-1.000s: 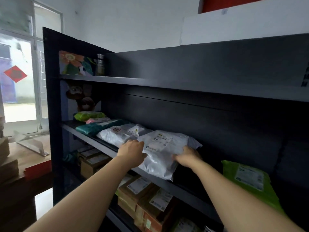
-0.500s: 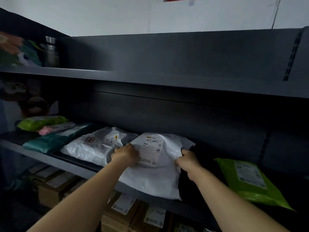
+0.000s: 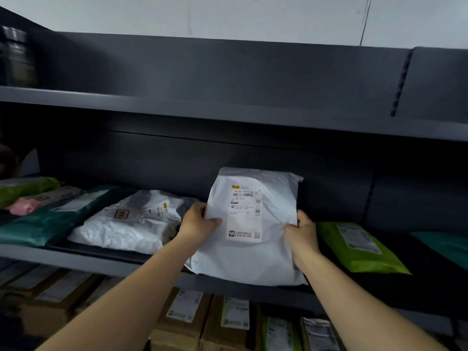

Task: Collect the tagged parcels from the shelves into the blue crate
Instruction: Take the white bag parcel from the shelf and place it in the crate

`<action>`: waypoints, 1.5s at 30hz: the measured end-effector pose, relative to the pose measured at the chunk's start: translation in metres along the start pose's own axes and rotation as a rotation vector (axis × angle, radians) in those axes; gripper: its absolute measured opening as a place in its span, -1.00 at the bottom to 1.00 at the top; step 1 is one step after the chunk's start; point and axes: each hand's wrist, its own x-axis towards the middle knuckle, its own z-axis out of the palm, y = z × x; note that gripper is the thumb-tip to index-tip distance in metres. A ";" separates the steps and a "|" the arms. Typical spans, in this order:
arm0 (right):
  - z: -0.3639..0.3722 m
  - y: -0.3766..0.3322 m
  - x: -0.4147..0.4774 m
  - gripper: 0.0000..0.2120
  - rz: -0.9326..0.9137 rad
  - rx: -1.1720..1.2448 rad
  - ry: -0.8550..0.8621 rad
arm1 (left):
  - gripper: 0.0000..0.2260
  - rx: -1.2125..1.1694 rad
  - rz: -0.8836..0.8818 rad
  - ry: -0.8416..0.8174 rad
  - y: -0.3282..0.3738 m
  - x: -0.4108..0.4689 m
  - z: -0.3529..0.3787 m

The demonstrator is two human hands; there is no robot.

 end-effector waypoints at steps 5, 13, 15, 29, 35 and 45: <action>-0.014 0.001 0.012 -0.62 0.000 -0.028 0.023 | -0.68 0.061 0.051 -0.032 0.007 0.004 0.016; -0.011 0.006 0.031 -0.50 -0.019 -0.619 -0.004 | -0.87 0.495 0.124 -0.120 0.001 0.010 0.018; 0.002 -0.006 0.027 -0.36 -0.189 -0.868 0.041 | -0.84 0.607 0.209 -0.077 0.006 0.012 0.004; 0.194 -0.049 -0.035 -0.41 0.012 -0.458 -0.628 | -0.60 1.061 -0.098 -0.007 -0.053 0.068 -0.201; 0.221 -0.043 -0.045 -0.92 0.355 -0.198 -0.588 | -0.65 1.079 -0.178 -0.123 -0.062 0.079 -0.208; 0.238 -0.035 -0.057 -0.77 0.331 -0.166 -0.292 | -0.64 0.612 -0.226 -0.099 -0.076 0.091 -0.216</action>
